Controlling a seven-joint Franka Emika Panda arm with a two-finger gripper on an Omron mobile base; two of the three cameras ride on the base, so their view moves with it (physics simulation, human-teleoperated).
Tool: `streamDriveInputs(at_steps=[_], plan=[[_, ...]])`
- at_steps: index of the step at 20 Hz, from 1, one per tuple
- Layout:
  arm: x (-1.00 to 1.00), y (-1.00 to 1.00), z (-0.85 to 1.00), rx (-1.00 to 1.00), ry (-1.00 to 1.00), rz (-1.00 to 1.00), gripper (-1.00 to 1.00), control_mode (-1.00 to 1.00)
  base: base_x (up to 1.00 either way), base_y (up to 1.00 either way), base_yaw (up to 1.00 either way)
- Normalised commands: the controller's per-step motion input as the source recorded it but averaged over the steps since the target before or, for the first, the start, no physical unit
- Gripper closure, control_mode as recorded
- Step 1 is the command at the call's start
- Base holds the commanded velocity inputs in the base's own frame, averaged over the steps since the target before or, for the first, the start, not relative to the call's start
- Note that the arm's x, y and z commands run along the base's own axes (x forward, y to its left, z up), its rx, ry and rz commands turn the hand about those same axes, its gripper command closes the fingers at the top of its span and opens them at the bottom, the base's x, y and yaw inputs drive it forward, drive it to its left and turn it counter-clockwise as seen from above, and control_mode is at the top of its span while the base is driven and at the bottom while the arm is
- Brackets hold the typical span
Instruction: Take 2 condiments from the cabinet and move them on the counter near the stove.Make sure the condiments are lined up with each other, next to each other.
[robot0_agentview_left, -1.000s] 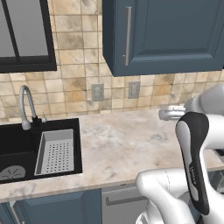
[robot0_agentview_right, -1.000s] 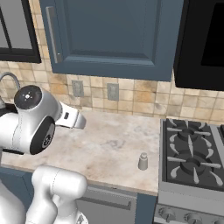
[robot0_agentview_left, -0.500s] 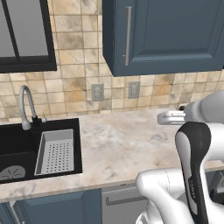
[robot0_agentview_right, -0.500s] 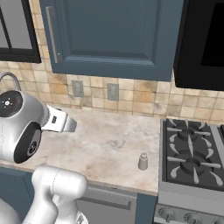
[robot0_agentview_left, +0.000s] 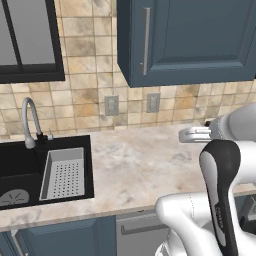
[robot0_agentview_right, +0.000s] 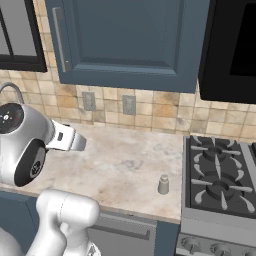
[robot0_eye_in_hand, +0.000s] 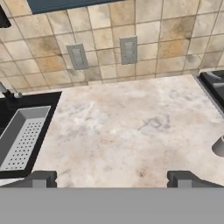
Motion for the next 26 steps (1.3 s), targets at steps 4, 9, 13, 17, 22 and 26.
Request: streamDriveInputs(at_steps=[4,9,13,17,22,26], plan=[[-0.3,0.09,0.0,0.0,0.0,0.01,-1.0,-1.0,0.0,0.0,0.0],[0.0,0.0,0.0,0.0,0.0,0.0,-1.0,1.0,-0.41,0.18,0.03],[0.0,0.0,0.0,0.0,0.0,0.0,-1.0,1.0,-0.64,0.24,0.06],[0.0,0.0,0.0,0.0,0.0,0.0,-1.0,1.0,-0.92,0.37,0.16],[0.0,0.0,0.0,0.0,0.0,0.0,-1.0,1.0,-0.81,0.62,0.37],[0.0,0.0,0.0,0.0,0.0,0.0,-1.0,1.0,-0.56,0.83,0.62]])
